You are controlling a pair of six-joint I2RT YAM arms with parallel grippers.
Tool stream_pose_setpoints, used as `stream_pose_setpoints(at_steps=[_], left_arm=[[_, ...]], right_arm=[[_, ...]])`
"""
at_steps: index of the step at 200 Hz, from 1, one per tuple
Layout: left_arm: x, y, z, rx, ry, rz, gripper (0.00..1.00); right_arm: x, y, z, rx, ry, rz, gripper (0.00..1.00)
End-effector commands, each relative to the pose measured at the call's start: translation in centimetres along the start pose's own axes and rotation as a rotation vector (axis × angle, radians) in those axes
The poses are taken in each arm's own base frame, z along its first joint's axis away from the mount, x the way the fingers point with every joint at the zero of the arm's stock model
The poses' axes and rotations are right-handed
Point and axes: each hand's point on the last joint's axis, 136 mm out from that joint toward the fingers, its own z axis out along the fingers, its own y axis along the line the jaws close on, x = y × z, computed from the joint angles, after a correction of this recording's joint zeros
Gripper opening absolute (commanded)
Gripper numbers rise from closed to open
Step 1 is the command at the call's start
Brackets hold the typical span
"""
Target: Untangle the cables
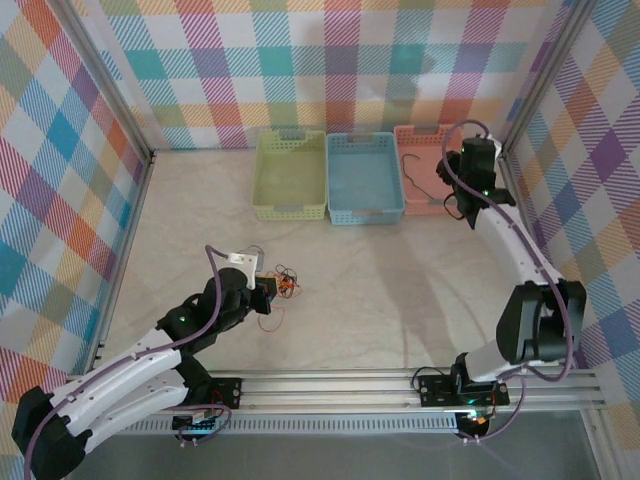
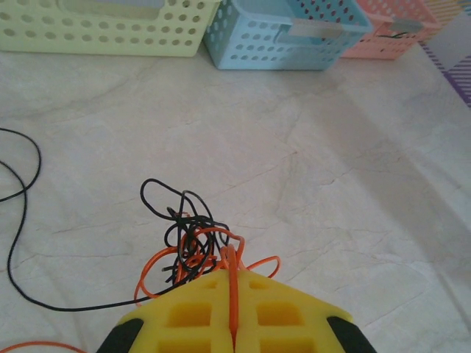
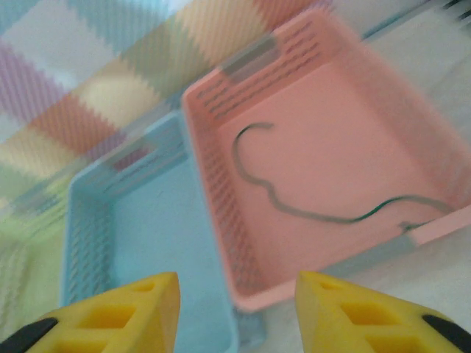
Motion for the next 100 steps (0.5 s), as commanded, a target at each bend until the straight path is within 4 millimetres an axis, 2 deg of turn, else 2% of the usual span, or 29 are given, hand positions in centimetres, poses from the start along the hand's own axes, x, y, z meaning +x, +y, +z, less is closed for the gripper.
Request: stream_pose_setpoints(at_steps=[1,16,47,60,75,100], left_arm=[[-1.3,-1.5,-0.2,0.071,-0.031,-0.017,0.00],[-3.2,-2.9,-0.5,0.103,-0.047,-0.038,0.00],[-7.0,-5.7,-0.1,0.149,-0.065,-0.005,0.00],[-7.4,-6.4,0.9,0.161,-0.054,0.022,0.00],[-6.7,-6.9,2.4,0.191,-0.030,0.031,0.00],[-5.5,-7.6,3.7,0.259,-0.034,0.047,0.00]], right_arm=[[3.0,5.8,-1.9,-0.287,0.060,-0.062,0.45],[5.7,6.9,-2.5,-0.299,0.043,-0.141,0.45],[11.3,11.3,-3.5,-0.514,0.048,-0.313,0.46],[13.5,12.7,-3.9,-0.604,0.060,-0.375,0.46],[16.1,14.2,-4.6,-0.702,0.096,-0.432,0.45],[18.5,15.3,-5.0,-0.772,0.126,-0.480,0.46]])
